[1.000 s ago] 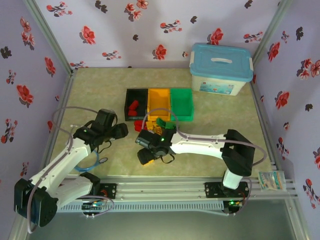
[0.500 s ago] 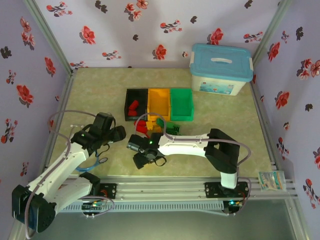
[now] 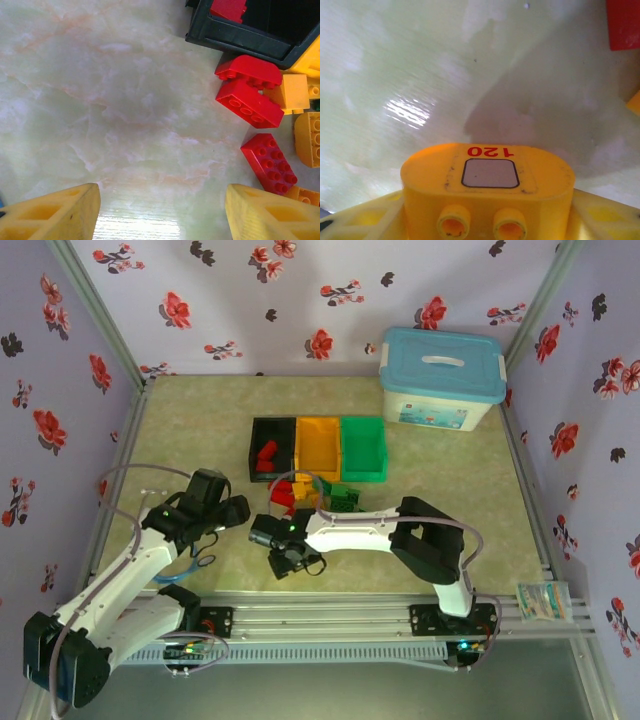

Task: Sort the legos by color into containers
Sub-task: Pick up the lego from the bottom-center of the table, then place the lego in the container.

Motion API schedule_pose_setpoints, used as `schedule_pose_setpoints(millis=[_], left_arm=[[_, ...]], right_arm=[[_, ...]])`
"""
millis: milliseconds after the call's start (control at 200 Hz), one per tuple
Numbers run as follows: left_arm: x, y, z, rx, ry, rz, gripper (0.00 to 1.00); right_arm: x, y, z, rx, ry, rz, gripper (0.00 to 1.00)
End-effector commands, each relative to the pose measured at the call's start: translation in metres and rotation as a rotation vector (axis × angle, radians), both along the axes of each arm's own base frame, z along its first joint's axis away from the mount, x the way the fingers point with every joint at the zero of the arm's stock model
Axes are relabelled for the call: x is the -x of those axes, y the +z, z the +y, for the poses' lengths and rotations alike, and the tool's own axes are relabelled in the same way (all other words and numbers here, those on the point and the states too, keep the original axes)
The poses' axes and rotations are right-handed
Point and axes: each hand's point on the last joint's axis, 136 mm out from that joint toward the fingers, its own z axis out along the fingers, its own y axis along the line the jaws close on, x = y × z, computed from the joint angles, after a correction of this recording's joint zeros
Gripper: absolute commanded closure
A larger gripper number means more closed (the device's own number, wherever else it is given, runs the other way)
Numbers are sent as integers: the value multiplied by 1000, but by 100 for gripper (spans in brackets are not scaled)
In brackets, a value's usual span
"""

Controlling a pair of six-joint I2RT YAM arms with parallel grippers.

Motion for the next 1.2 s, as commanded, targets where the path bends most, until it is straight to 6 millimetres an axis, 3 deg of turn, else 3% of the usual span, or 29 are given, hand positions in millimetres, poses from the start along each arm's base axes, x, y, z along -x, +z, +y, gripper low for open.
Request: schedule_pose_setpoints(millis=[0,255,405,630,860,1055,1195], left_arm=[[2,0,6,-12,27,-4,33],[2,1,7,-16,32,-10,34],[4,0,8,-12,34,-8,34],[11,7,4,44,37,-26,35],[21,-1,-1,56,20,-2,35],[26,-4,-7,76,9,-1,35],[27,-4,-14,89,-7,-4,34]], right_arm=[[-2,7,4,14,-1,-23,46],[-29,47,9,-5,3,-122,48],[-71,77,-4,13,-28,-186,48],[-152,115,-32,-14,-139,-237,50],[-222,125,-57,-5,-238,-236,50],[-259,119,-67,-7,-296,-215,50],[-274,114,-69,5,-312,-212,46]])
